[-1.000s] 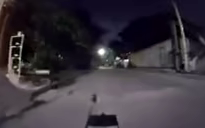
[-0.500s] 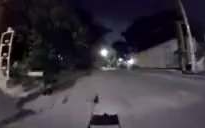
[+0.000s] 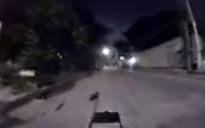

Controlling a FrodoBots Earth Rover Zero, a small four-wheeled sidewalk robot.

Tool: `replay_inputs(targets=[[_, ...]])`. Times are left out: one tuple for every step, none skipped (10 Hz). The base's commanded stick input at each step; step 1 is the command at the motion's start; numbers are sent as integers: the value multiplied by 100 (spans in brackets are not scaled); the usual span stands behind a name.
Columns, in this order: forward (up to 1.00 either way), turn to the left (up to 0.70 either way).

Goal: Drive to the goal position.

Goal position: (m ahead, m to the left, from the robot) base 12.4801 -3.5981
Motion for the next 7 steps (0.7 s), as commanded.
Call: replay_inputs(targets=[[70, 0], [70, 0], [70, 0], [70, 0], [70, 0], [70, 0], [70, 0]])
